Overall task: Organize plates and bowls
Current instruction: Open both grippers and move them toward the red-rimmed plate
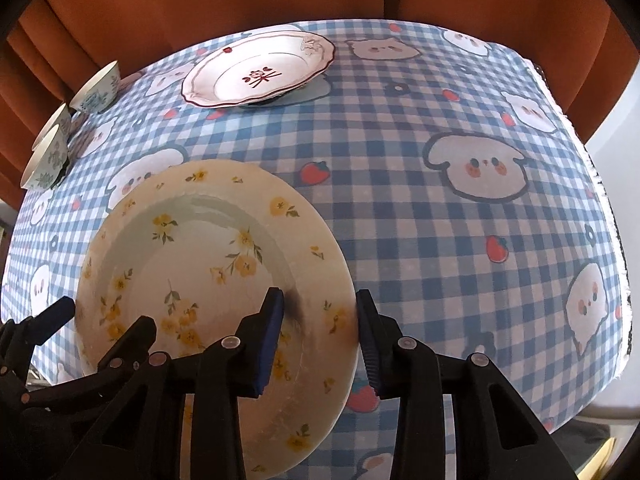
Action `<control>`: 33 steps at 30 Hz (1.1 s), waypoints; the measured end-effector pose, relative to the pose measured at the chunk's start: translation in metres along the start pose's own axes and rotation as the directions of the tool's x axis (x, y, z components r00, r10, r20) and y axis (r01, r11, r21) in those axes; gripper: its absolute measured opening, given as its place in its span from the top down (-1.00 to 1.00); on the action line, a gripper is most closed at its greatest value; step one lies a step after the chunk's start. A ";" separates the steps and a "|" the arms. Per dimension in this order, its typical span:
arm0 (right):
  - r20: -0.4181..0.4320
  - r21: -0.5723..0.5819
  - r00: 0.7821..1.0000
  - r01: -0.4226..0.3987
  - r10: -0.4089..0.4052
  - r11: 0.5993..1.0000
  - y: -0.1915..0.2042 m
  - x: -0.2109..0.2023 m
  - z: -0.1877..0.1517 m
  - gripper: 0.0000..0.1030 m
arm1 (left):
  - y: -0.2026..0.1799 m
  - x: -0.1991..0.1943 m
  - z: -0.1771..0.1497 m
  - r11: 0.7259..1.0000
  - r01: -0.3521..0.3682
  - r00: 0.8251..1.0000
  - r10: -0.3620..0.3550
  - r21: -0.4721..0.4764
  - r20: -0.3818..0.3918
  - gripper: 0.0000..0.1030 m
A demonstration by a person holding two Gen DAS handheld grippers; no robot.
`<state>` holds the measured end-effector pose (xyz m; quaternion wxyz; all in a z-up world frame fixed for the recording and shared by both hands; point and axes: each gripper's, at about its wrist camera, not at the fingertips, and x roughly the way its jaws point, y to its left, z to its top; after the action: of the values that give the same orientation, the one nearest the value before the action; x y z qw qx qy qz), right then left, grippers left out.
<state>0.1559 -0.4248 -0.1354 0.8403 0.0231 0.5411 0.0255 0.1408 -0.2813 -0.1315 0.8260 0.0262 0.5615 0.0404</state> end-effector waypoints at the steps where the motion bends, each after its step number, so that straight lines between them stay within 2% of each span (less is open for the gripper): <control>1: 0.002 -0.002 1.000 0.003 -0.003 1.000 0.002 0.000 -0.001 0.22 | 0.000 -0.001 0.000 1.000 0.002 1.000 -0.002 0.001 0.002 -0.75; 12: -0.008 0.026 1.000 0.029 -0.028 0.999 0.005 0.000 -0.003 0.15 | 0.008 -0.003 0.004 0.998 0.059 0.998 -0.059 0.022 0.014 -0.75; 18: 0.001 0.078 0.999 0.038 -0.038 0.996 0.008 -0.015 -0.005 -0.01 | 0.018 -0.016 0.010 0.994 0.093 0.995 -0.095 0.056 0.042 -0.75; 22: 0.039 0.109 0.998 0.047 -0.051 0.993 0.017 -0.035 -0.003 -0.16 | 0.032 -0.028 0.017 0.991 0.112 0.991 -0.117 0.077 0.065 -0.77; 26: 0.085 0.132 0.994 0.054 -0.066 0.990 0.027 -0.054 0.002 -0.22 | 0.043 -0.040 0.029 0.986 0.130 0.985 -0.141 0.107 0.103 -0.82; 33: 0.165 0.160 0.981 0.077 -0.104 0.984 0.037 -0.075 0.019 -0.40 | 0.058 -0.050 0.052 0.979 0.163 0.972 -0.181 0.120 0.149 -0.98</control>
<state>0.1415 -0.3937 -0.0567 0.8801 0.0648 0.4669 -0.0564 0.1689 -0.2280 -0.0604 0.8661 0.0247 0.4952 -0.0637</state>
